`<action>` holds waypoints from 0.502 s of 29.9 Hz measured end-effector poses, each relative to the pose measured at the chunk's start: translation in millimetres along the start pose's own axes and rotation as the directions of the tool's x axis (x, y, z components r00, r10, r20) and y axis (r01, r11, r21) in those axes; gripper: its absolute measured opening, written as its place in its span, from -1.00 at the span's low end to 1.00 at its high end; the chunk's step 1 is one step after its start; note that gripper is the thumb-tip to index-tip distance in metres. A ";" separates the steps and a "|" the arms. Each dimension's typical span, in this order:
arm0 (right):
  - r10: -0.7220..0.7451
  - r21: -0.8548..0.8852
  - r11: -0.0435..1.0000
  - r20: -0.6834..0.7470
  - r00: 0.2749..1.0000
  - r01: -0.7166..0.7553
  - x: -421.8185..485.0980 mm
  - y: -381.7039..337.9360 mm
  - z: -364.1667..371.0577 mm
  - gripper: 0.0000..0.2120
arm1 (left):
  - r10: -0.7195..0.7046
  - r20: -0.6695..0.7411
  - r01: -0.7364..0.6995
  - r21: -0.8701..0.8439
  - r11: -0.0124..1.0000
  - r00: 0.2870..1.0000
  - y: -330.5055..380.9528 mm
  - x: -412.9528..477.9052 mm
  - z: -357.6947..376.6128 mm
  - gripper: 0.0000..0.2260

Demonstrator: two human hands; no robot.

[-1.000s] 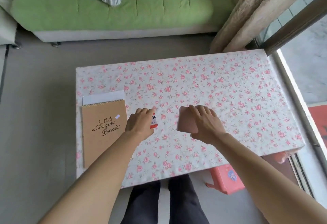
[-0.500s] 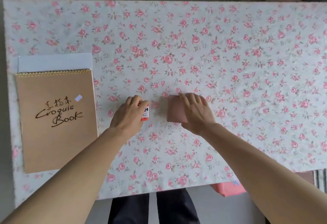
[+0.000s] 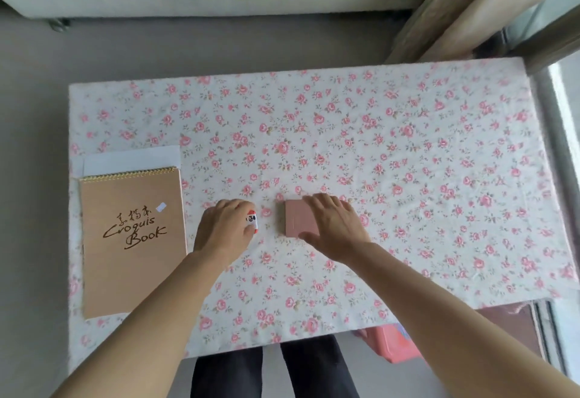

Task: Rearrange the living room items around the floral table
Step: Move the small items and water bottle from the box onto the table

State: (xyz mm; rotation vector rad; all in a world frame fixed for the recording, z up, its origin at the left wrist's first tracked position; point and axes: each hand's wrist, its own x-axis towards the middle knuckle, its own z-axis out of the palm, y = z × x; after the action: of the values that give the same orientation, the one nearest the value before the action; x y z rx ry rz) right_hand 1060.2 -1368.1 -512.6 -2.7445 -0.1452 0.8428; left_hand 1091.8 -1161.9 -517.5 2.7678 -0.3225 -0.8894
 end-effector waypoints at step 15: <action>0.785 0.983 0.178 -0.109 0.609 -0.053 -255.4 -59.7 -128.4 -0.43 | 0.275 0.130 -0.108 -0.699 0.706 0.953 150.0 -100.9 -150.6 -0.58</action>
State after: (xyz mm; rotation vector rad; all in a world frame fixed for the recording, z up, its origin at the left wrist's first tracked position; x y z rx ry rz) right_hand 920.5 -1383.4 -256.7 -1.6336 1.0799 -0.0838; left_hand 1079.8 -1256.8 -302.6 1.9082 -0.2447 -1.0132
